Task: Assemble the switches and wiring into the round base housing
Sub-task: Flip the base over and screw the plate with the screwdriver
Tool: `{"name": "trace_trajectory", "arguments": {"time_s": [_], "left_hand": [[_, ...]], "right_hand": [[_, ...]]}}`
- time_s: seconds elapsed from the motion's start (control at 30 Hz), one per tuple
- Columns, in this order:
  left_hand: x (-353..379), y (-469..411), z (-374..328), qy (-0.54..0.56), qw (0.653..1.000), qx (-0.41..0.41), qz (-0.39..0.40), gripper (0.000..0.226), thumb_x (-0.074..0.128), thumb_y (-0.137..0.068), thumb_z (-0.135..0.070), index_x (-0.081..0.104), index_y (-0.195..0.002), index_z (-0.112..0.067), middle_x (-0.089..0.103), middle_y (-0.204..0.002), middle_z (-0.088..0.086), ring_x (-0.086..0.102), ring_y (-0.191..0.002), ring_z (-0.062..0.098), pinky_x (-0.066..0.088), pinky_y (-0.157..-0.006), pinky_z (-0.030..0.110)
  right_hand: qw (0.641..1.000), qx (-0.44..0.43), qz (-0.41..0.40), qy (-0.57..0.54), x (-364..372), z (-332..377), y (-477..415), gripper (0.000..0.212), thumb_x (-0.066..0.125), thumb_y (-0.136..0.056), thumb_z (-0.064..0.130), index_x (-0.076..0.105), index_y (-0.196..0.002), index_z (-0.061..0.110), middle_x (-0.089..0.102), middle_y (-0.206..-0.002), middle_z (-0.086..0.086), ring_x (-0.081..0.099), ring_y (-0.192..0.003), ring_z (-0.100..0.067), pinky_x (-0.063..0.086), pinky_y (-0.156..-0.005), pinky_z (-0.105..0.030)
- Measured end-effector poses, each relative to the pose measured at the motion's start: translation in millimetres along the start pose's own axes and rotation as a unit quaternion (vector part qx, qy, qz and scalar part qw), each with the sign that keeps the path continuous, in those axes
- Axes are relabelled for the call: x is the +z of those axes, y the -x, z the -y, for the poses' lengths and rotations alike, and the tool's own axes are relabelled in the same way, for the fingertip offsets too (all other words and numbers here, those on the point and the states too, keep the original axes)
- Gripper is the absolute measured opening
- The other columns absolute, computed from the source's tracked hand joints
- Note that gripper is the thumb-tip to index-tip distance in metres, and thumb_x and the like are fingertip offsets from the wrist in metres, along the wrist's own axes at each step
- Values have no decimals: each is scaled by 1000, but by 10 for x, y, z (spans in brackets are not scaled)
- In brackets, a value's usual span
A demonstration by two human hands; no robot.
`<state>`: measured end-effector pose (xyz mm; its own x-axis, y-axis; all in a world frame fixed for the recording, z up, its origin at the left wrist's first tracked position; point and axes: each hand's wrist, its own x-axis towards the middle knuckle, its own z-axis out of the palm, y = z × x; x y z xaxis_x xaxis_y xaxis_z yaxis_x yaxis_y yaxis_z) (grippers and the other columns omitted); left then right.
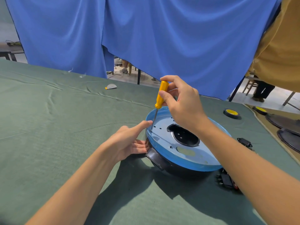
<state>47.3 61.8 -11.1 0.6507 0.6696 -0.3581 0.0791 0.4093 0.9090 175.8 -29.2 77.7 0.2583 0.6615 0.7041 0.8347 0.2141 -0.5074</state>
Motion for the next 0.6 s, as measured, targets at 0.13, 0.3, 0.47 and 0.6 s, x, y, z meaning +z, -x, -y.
{"name": "trace_trajectory", "arguments": {"time_s": [0.13, 0.3, 0.47, 0.6], "left_hand": [[-5, -9, 21, 2, 1000, 6, -8, 61, 85, -68, -40, 42, -91, -4, 67, -57, 19, 73, -62, 31, 57, -51, 33], [11, 12, 14, 13, 1000, 9, -21, 68, 87, -64, -44, 43, -95, -1, 65, -87, 31, 73, -64, 30, 57, -50, 32], [10, 31, 8, 11, 1000, 14, -18, 102, 88, -42, -51, 38, -116, -2, 60, -97, 32, 73, -65, 29, 58, -53, 34], [-7, -4, 25, 12, 1000, 16, -18, 93, 89, -33, -53, 44, -97, -2, 68, -88, 29, 74, -66, 30, 59, -58, 37]], "right_hand": [[1000, 13, 0, -7, 0, -6, 35, 26, 61, -94, 12, 58, -120, 9, 61, -92, -1, 66, -87, -27, 58, -79, -43], [1000, 2, 6, -4, 1, 3, 38, 25, 61, -94, 10, 58, -118, 9, 60, -89, 0, 66, -85, -26, 58, -78, -42], [999, -8, 35, 5, -19, 17, 27, 23, 61, -93, 10, 59, -116, 10, 59, -86, 0, 66, -85, -26, 58, -77, -43], [996, -9, 81, 27, -71, 46, -76, 14, 64, -92, 14, 57, -104, 16, 60, -81, 1, 66, -78, -26, 58, -75, -43]]}}
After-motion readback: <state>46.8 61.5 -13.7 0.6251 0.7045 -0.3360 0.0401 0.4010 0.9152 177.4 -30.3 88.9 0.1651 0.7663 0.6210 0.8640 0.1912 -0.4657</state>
